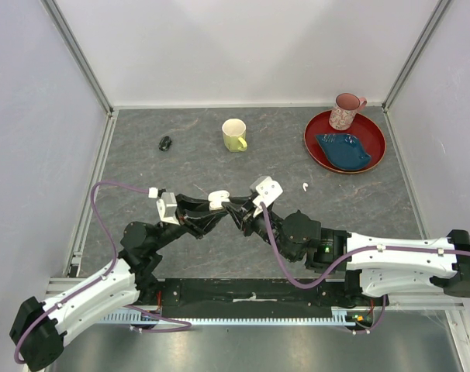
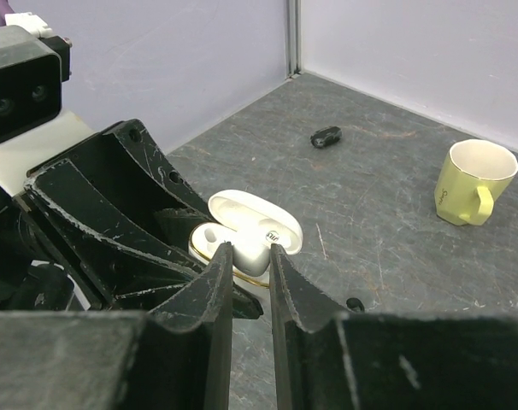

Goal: Insert the wireless bluetooth earbuds into the charging case
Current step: Place the earbud in the charging case, then pick up the earbud from the center of the board.

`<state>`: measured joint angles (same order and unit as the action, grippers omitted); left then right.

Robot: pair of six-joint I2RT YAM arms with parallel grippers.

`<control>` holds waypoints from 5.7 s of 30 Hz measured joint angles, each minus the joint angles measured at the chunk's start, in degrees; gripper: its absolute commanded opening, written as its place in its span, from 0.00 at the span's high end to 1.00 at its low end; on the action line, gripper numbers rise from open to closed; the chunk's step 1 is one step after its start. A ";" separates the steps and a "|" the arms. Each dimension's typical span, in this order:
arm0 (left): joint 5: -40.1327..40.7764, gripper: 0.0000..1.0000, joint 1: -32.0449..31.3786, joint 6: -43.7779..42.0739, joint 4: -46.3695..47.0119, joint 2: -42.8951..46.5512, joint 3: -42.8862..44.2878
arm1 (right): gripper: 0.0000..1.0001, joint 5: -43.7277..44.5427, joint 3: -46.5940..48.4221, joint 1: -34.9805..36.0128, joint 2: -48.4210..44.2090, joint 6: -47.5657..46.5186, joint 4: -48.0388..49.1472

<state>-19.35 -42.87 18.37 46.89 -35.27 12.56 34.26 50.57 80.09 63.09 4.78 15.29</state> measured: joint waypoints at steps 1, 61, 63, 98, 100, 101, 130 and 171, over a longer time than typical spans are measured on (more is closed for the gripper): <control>-0.37 0.98 0.00 -0.33 -0.28 0.20 0.00 | 1.00 0.20 0.02 0.07 0.00 -0.02 -0.02; -5.75 0.98 0.04 -7.17 -7.80 4.28 0.72 | 0.98 -2.82 8.83 0.37 1.16 -1.92 -19.98; -5.75 0.98 0.04 -7.17 -7.80 4.31 0.72 | 0.95 -3.02 9.20 0.37 1.31 -1.75 -20.50; -3.21 0.98 0.04 -7.17 -8.28 8.31 0.70 | 0.02 2.58 11.93 -9.27 -8.11 14.25 -20.48; -3.19 0.98 0.04 -7.17 -8.94 8.79 0.70 | 0.02 3.98 12.13 -12.52 -8.76 17.05 -22.08; -3.19 0.98 0.04 -7.19 -9.27 9.01 0.74 | 0.02 4.79 12.35 -14.45 -8.83 18.62 -23.37; -6.32 0.98 9.81 -12.31 -0.85 -10.78 10.93 | 0.02 -10.21 6.97 -36.83 -10.36 36.11 -45.00; -4.79 0.98 10.93 -12.09 -2.64 5.07 4.79 | 0.27 -16.11 4.57 -60.46 16.65 31.85 -44.37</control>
<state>-24.14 -31.94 6.28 44.25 -30.20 17.34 18.15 55.13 19.64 79.75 36.62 -29.08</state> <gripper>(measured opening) 0.348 0.773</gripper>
